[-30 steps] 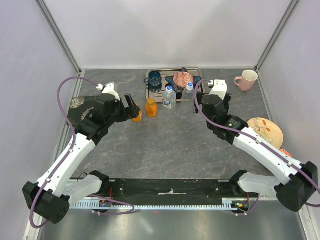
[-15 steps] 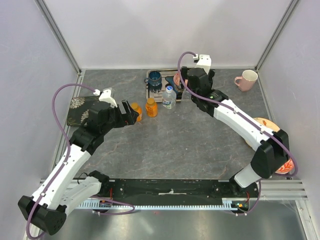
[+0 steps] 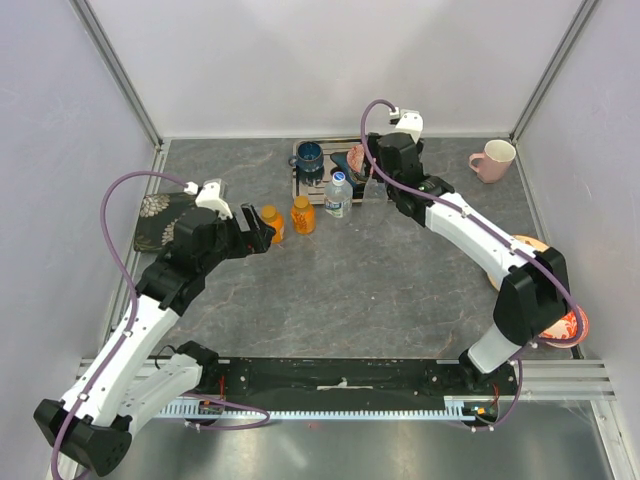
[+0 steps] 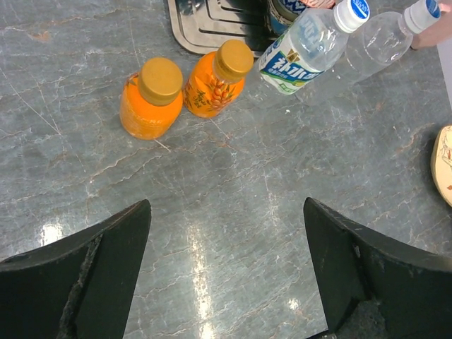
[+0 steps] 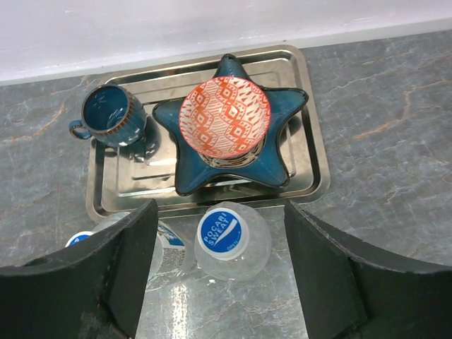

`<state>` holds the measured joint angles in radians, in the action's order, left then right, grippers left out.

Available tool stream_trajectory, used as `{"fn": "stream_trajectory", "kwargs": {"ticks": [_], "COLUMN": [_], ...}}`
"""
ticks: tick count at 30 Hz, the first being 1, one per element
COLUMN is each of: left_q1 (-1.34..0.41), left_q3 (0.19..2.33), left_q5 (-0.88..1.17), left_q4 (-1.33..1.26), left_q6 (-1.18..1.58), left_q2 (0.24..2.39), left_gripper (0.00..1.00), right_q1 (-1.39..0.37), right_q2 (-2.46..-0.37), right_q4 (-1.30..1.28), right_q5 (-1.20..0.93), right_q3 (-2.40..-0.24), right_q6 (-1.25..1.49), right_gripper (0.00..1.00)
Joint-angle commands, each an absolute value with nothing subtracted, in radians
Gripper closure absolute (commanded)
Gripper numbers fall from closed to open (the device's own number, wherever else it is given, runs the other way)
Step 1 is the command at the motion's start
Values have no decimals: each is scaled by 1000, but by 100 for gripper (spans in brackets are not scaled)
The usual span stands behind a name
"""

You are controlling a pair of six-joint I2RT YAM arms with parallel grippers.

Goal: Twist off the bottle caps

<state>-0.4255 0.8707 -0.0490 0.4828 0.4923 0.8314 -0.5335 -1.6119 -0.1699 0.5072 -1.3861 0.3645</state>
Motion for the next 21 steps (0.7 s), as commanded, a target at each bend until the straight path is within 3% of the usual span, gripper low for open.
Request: {"fn": "stream_trajectory", "kwargs": {"ticks": [1, 15, 21], "left_q1": [-430, -430, -430], "left_q3": [862, 850, 848], "left_q5": [-46, -49, -55], "left_q4": [454, 456, 457], "left_q6": [459, 460, 459], "left_q2": [833, 841, 839], "left_gripper": [6, 7, 7], "right_q1": [-529, -520, -512], "right_q2": [-1644, -1669, -1674], "right_q4": [-121, -112, -114], "right_q5": [459, 456, 457], "right_q3": [-1375, -1338, -1325], "right_q6": [383, 394, 400], "right_gripper": [22, 38, 54]}}
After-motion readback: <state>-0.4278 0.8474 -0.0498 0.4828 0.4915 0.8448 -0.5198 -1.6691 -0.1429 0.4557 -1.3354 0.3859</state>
